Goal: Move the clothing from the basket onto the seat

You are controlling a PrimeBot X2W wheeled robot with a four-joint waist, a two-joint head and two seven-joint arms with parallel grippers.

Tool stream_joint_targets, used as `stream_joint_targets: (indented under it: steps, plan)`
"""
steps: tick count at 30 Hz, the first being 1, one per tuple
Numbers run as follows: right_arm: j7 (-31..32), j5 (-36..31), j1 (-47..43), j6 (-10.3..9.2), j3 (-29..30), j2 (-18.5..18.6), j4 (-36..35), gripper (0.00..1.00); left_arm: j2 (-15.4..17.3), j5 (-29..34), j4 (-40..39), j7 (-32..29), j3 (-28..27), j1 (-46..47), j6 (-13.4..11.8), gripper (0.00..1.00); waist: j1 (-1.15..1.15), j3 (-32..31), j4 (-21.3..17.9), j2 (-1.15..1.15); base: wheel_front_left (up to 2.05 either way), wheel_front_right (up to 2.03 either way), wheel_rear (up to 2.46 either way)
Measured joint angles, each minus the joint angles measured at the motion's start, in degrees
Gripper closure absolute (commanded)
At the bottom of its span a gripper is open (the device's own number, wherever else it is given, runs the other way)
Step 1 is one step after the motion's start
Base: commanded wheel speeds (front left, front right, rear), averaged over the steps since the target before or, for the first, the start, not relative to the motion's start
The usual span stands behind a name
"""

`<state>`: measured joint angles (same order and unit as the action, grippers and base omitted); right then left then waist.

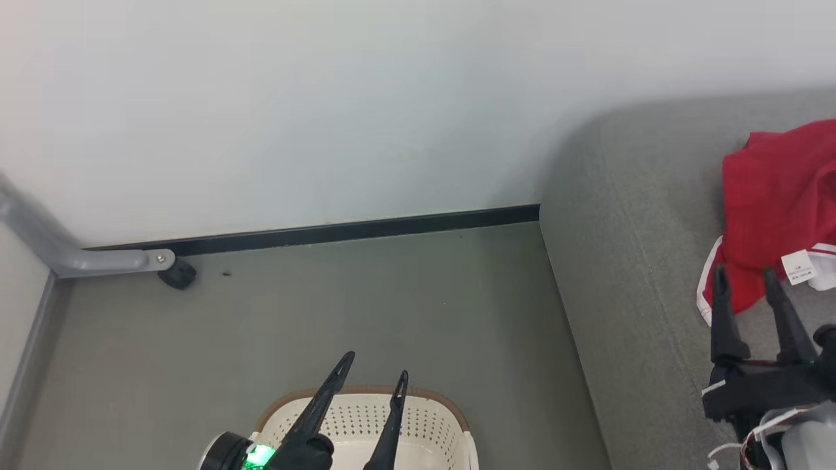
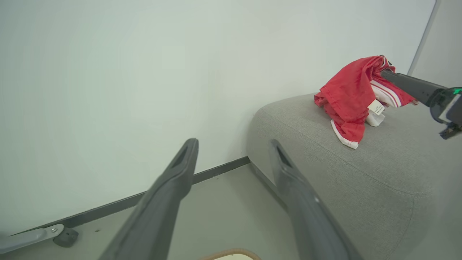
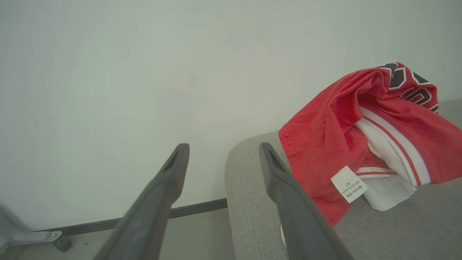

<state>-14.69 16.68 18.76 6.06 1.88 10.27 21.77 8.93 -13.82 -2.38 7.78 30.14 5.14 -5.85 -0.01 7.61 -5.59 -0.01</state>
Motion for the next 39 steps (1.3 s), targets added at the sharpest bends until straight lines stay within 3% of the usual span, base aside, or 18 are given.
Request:
stream_joint_targets:
  steps: [17,39]
  plan:
    - [0.0,-2.6,-13.4,-0.01,-4.4,-3.5,-8.7,0.00,1.0,-1.6,3.6,0.5,-13.0,-5.1,-1.2,0.00,0.00,-5.3,2.0,0.00,0.00,0.00,0.00]
    - [1.6,-3.1,-22.9,-1.53,-3.7,-2.4,-14.6,0.00,-2.3,-3.3,9.9,1.0,-16.3,-10.2,-1.2,0.00,0.01,-8.3,3.8,0.00,0.00,0.00,0.00]
